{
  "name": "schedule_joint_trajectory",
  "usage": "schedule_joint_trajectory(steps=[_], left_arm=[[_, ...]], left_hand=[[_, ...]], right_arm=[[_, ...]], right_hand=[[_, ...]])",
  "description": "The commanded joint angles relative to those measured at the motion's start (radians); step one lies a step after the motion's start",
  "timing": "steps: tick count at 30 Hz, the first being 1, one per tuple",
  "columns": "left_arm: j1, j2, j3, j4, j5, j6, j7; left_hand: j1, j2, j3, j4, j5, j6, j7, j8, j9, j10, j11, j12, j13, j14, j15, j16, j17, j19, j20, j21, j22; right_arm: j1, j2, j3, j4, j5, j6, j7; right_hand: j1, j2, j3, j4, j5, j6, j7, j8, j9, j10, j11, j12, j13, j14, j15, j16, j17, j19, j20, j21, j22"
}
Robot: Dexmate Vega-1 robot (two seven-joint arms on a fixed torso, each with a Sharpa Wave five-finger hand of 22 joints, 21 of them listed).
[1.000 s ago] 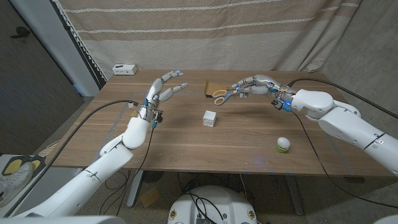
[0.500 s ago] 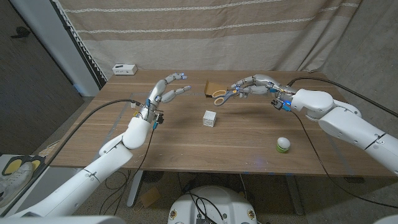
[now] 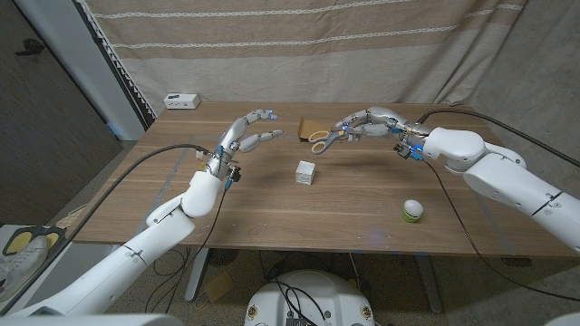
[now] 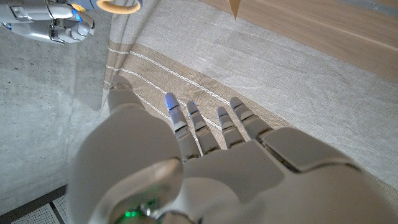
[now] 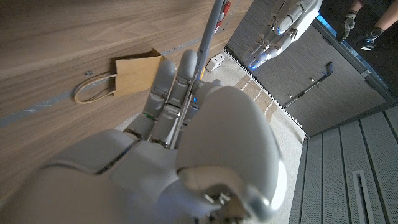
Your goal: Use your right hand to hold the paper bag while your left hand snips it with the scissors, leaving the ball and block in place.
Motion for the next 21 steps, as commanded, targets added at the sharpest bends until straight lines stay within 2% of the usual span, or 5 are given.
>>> schedule_joint_trajectory(steps=[1,5,21], left_arm=[[-0.03,-0.001,0.035,0.015,0.029,0.01,-0.017],[-0.042,-0.005,0.043,0.026,0.034,0.001,-0.016],[-0.098,-0.021,0.077,0.09,0.028,-0.024,-0.037]], left_hand=[[0.005,-0.007,-0.006,0.005,-0.007,0.014,0.001,0.012,0.002,0.012,0.002,0.006,0.001,0.009,-0.175,0.004,0.004,0.008,-0.133,0.002,0.003],[0.01,-0.002,-0.003,0.007,-0.009,0.01,-0.007,0.008,0.002,0.014,0.002,0.005,0.001,0.01,-0.176,0.004,0.005,0.009,-0.134,0.002,0.003],[0.026,0.008,0.004,0.007,-0.016,0.019,-0.009,0.008,0.001,0.011,0.002,0.0,0.001,0.01,-0.178,0.001,0.005,0.013,-0.137,0.002,0.003]], right_arm=[[0.016,0.001,-0.015,-0.011,-0.031,-0.021,-0.009],[0.026,0.01,-0.021,-0.009,-0.042,-0.024,-0.013],[0.072,0.022,-0.045,-0.013,-0.077,-0.061,-0.006]], right_hand=[[0.013,-0.001,0.0,-0.002,0.006,-0.002,0.006,-0.001,0.001,0.004,0.004,-0.002,0.001,0.011,-0.135,-0.001,0.002,0.011,-0.176,0.005,0.0],[0.015,-0.001,0.0,-0.003,0.006,-0.003,0.007,-0.001,0.0,0.005,0.004,-0.003,-0.002,0.011,-0.135,-0.001,0.001,0.012,-0.176,0.005,-0.001],[0.018,0.0,-0.002,-0.003,0.007,-0.004,0.007,0.0,-0.001,0.007,0.005,-0.006,-0.008,0.012,-0.135,0.0,-0.003,0.014,-0.176,0.006,-0.002]])
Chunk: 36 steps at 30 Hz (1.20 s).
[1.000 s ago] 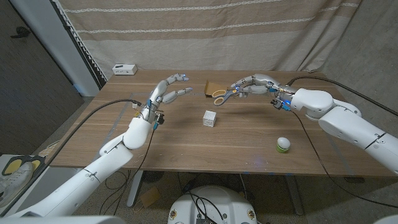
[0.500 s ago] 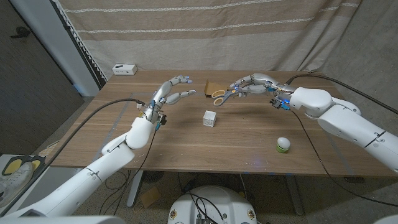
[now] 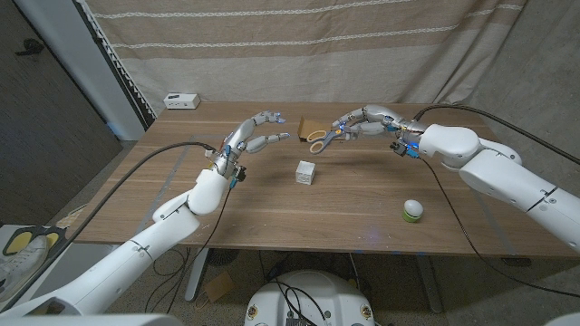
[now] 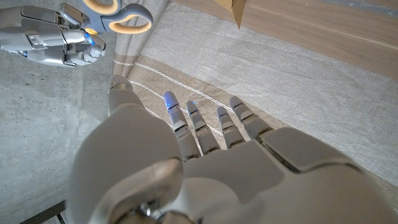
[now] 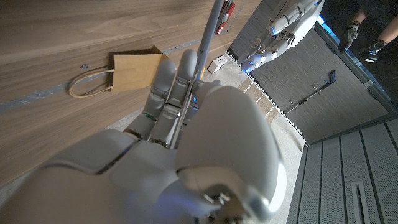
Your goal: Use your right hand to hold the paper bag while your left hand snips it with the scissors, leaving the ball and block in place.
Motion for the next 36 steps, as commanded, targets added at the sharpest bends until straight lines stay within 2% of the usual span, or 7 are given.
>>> schedule_joint_trajectory(steps=[1,9,22,36], left_arm=[[-0.05,-0.015,0.032,0.055,-0.003,-0.022,-0.02],[-0.078,-0.024,0.052,0.083,-0.009,-0.031,-0.041],[-0.111,-0.034,0.073,0.135,-0.05,-0.076,-0.084],[-0.113,-0.02,0.073,0.14,-0.056,-0.094,-0.107]], left_hand=[[0.017,0.009,0.005,0.005,-0.005,0.009,-0.003,0.0,0.001,0.004,0.001,-0.001,0.001,0.007,-0.177,0.001,0.005,0.008,-0.143,0.001,0.003],[0.032,0.015,0.012,0.003,-0.011,0.003,-0.006,-0.006,0.001,-0.008,0.001,-0.007,0.001,0.002,-0.176,-0.002,0.004,0.006,-0.141,0.0,0.003],[0.051,0.032,0.023,0.005,-0.022,-0.012,-0.006,-0.017,0.001,-0.032,0.002,-0.019,-0.001,-0.009,-0.176,-0.005,0.004,0.002,-0.144,-0.002,0.003],[0.057,0.038,0.027,0.008,-0.033,-0.005,-0.006,-0.018,0.0,-0.038,0.002,-0.02,-0.001,-0.015,-0.176,-0.006,0.004,0.0,-0.147,-0.003,0.003]], right_arm=[[0.036,0.01,-0.019,-0.001,-0.031,-0.027,0.006],[0.066,0.014,-0.034,-0.001,-0.057,-0.038,0.019],[0.112,0.03,-0.071,-0.016,-0.113,-0.107,0.01],[0.115,0.021,-0.066,-0.043,-0.117,-0.118,0.015]], right_hand=[[0.012,0.004,0.0,-0.004,0.006,0.0,0.002,0.0,-0.001,0.007,0.006,-0.002,0.002,0.012,-0.136,0.0,0.001,0.01,-0.172,0.005,0.003],[0.012,0.004,-0.001,-0.004,0.007,0.0,0.004,0.0,-0.002,0.007,0.007,-0.003,-0.001,0.012,-0.135,0.001,-0.001,0.011,-0.172,0.005,0.002],[0.014,0.003,-0.002,-0.004,0.007,0.001,0.005,0.0,-0.002,0.01,0.007,-0.003,-0.005,0.013,-0.135,0.002,-0.003,0.012,-0.172,0.006,0.001],[0.014,0.004,-0.004,-0.002,0.008,-0.002,0.005,0.0,-0.003,0.012,0.008,-0.005,-0.009,0.013,-0.135,0.003,-0.006,0.014,-0.172,0.006,0.0]])
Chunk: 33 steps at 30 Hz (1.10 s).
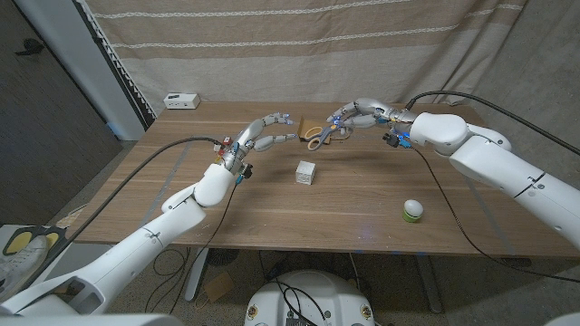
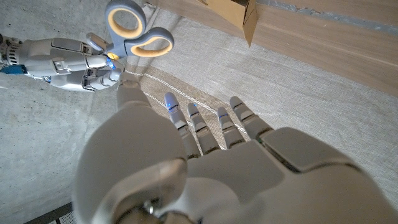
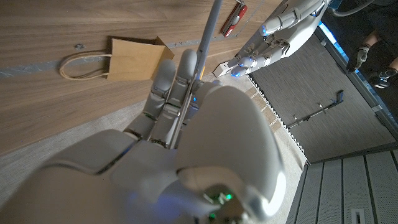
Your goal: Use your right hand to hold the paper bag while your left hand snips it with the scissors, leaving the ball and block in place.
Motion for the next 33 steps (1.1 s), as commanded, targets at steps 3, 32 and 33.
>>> schedule_joint_trajectory(steps=[3,32,33], left_arm=[[-0.001,0.011,0.003,0.004,-0.009,-0.015,-0.021],[-0.017,-0.003,0.027,0.021,-0.001,-0.036,-0.046],[-0.017,-0.003,0.027,0.022,-0.003,-0.038,-0.048]], left_hand=[[0.01,0.007,0.005,0.002,-0.01,0.002,-0.003,-0.003,0.0,-0.007,0.001,0.0,0.001,-0.008,-0.176,0.0,0.005,-0.001,-0.146,-0.003,0.001],[0.02,0.015,0.011,0.005,-0.028,0.021,-0.001,-0.003,-0.001,-0.001,0.0,0.002,0.001,-0.011,-0.176,0.001,0.005,-0.002,-0.149,-0.002,0.001],[0.021,0.016,0.012,0.006,-0.029,0.02,0.0,-0.004,-0.001,0.0,0.0,0.003,0.001,-0.011,-0.176,0.002,0.005,-0.004,-0.146,-0.003,0.001]], right_arm=[[0.006,-0.008,0.0,-0.027,-0.011,-0.016,0.004],[0.011,-0.014,-0.005,-0.057,-0.028,-0.024,0.018],[0.012,-0.013,-0.005,-0.057,-0.027,-0.025,0.02]], right_hand=[[0.011,0.0,-0.001,-0.002,0.005,0.002,0.003,0.0,0.002,0.004,0.0,-0.002,0.001,0.01,-0.138,0.005,0.001,0.007,-0.172,0.006,-0.001],[0.012,-0.001,-0.005,0.0,0.005,0.0,0.002,0.0,0.001,0.0,-0.002,-0.005,-0.002,0.01,-0.139,0.008,-0.005,0.006,-0.172,0.006,-0.002],[0.012,0.0,-0.004,0.0,0.005,-0.001,0.002,0.0,0.001,0.0,-0.001,-0.004,-0.002,0.01,-0.139,0.008,-0.005,0.006,-0.172,0.006,-0.003]])
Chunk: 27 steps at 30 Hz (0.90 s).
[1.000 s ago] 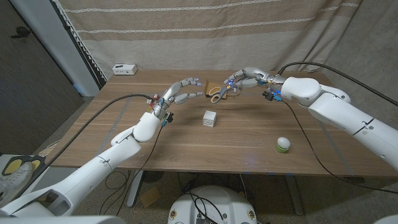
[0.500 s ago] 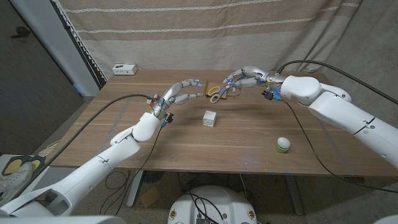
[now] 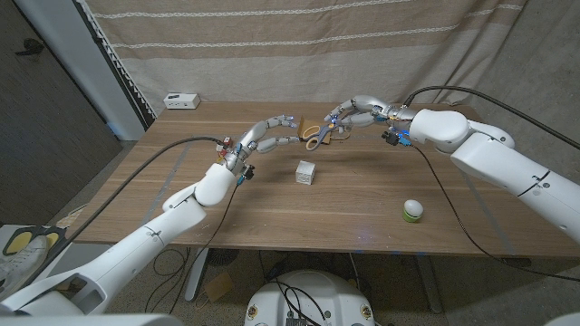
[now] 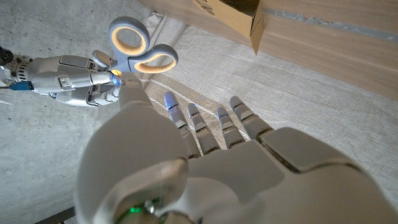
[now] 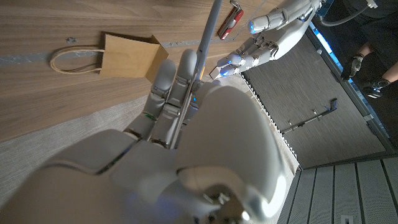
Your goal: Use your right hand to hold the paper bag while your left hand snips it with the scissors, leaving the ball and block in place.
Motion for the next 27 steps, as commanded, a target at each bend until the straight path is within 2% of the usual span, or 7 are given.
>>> schedule_joint_trajectory(steps=[1,6,11,23,27], left_arm=[[-0.002,-0.003,0.008,0.004,-0.002,-0.014,-0.017],[-0.004,-0.008,0.01,0.008,-0.002,-0.014,-0.016],[-0.009,-0.011,0.012,0.015,0.0,-0.013,-0.017],[-0.023,-0.021,0.024,0.03,0.0,-0.015,-0.027],[-0.023,-0.016,0.026,0.024,0.0,-0.007,-0.036]], left_hand=[[0.009,0.005,0.004,-0.002,-0.006,0.014,0.004,-0.003,-0.001,0.003,0.004,0.002,0.001,-0.005,-0.181,0.002,0.005,-0.003,-0.148,-0.003,0.004],[0.01,0.008,0.006,-0.001,-0.009,0.019,0.002,-0.003,-0.002,0.004,0.004,0.003,0.0,-0.005,-0.181,0.002,0.005,-0.001,-0.148,-0.002,0.004],[0.01,0.013,0.008,0.001,-0.014,0.002,0.016,-0.014,-0.004,-0.003,0.004,0.0,-0.001,-0.004,-0.182,0.002,0.005,0.0,-0.149,-0.001,0.004],[0.01,0.015,0.009,0.003,-0.022,-0.006,0.018,-0.024,-0.008,-0.007,0.005,-0.001,-0.003,-0.006,-0.182,0.002,0.005,0.0,-0.15,-0.002,0.004],[0.011,0.016,0.01,0.003,-0.027,0.026,0.02,-0.016,-0.01,-0.007,0.005,-0.001,-0.004,-0.006,-0.182,0.001,0.005,0.0,-0.15,-0.001,0.004]], right_arm=[[0.017,0.006,-0.013,-0.001,-0.007,-0.005,0.019],[0.025,0.008,-0.018,0.005,-0.009,0.0,0.032],[0.027,0.004,-0.02,0.003,-0.012,-0.002,0.038],[0.028,0.003,-0.019,-0.002,-0.023,0.0,0.037],[0.024,0.002,-0.014,-0.002,-0.021,0.004,0.034]], right_hand=[[0.013,0.0,-0.004,0.0,0.007,0.0,0.002,0.0,0.0,0.003,0.0,-0.003,0.002,0.012,-0.137,0.004,0.001,0.006,-0.172,0.006,0.002],[0.013,0.0,-0.004,0.0,0.007,-0.001,0.001,0.0,0.0,0.002,0.0,-0.005,0.001,0.011,-0.137,0.005,0.0,0.006,-0.172,0.006,0.002],[0.013,0.0,-0.005,0.0,0.007,-0.001,0.001,0.0,0.0,0.002,-0.001,-0.005,0.0,0.01,-0.137,0.005,0.0,0.007,-0.172,0.007,0.002],[0.013,0.001,-0.006,0.002,0.007,-0.002,0.001,0.0,0.0,0.0,-0.004,-0.005,0.002,0.009,-0.136,0.007,-0.003,0.006,-0.172,0.006,0.002],[0.014,0.0,-0.007,0.001,0.007,-0.002,0.001,0.0,0.0,0.002,-0.004,-0.006,0.0,0.009,-0.137,0.007,-0.003,0.006,-0.172,0.007,0.002]])
